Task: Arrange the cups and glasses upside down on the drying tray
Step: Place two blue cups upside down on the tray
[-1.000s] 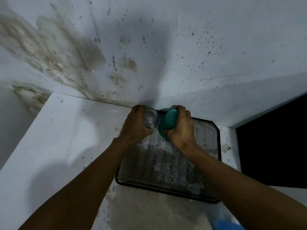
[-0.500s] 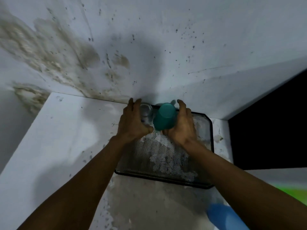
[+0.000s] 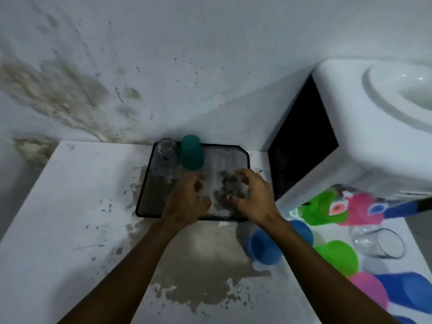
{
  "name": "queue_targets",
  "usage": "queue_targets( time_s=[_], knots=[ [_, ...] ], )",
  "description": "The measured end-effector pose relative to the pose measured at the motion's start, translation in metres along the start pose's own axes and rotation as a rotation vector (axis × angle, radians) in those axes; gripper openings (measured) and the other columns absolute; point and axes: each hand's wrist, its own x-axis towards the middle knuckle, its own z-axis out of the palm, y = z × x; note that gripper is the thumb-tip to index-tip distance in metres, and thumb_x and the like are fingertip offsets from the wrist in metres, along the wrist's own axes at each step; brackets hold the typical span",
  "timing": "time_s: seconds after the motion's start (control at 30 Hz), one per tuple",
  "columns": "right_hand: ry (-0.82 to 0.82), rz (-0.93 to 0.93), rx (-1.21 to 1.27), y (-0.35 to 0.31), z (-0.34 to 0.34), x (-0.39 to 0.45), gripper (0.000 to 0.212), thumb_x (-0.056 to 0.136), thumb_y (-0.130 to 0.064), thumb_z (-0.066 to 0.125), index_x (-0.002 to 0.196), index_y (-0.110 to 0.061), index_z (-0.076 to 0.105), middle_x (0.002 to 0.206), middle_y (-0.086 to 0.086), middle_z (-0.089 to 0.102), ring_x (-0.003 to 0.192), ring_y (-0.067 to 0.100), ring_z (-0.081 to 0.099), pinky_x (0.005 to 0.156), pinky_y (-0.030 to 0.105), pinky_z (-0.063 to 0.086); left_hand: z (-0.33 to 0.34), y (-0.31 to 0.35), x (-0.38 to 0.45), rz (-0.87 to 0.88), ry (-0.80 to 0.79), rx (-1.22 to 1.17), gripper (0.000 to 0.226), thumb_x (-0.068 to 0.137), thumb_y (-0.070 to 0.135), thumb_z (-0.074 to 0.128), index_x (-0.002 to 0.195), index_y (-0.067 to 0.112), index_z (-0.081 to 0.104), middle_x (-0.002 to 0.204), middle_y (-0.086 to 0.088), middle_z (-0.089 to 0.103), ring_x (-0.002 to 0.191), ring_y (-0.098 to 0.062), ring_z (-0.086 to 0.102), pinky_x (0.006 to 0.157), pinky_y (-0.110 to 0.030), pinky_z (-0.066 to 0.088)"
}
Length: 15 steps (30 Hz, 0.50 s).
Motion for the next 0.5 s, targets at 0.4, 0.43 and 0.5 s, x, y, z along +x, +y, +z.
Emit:
queue_targets(
  time_s=[0.4, 0.43, 0.5],
  knots=[
    [-0.04, 0.066, -0.194, 0.088, -0.083, -0.088, 0.072, 0.067, -0.005, 0.06, 0.135, -0.019, 0.045, 0.134, 0.009, 0.051, 0.122, 0.028, 0.049, 0.096, 0.041, 0.047, 0.102, 0.061, -0.05, 0.046, -0.732, 0.189, 0.111, 0.05, 0.037, 0.09, 0.142, 0.026, 0.029, 0.142, -0.002, 0.043, 0.124, -0.022, 0.046, 0.102, -0.038, 0.043],
    [-0.107, 0.072, -0.238, 0.094, -0.086, -0.089, 0.078, 0.066, -0.008, 0.063, 0.139, -0.022, 0.041, 0.136, 0.008, 0.047, 0.125, 0.028, 0.047, 0.096, 0.041, 0.047, 0.107, 0.061, -0.052, 0.046, -0.722, 0.17, 0.105, 0.052, 0.033, 0.09, 0.14, 0.024, 0.033, 0.14, -0.003, 0.046, 0.122, -0.023, 0.048, 0.1, -0.038, 0.045],
    [-0.234, 0.092, -0.33, 0.104, -0.088, -0.092, 0.089, 0.065, -0.013, 0.07, 0.144, -0.026, 0.031, 0.139, 0.005, 0.041, 0.128, 0.029, 0.043, 0.094, 0.044, 0.049, 0.114, 0.064, -0.055, 0.044, -0.679, 0.136, 0.094, 0.054, 0.026, 0.089, 0.134, 0.021, 0.039, 0.134, -0.002, 0.05, 0.117, -0.023, 0.052, 0.094, -0.035, 0.048]
  ],
)
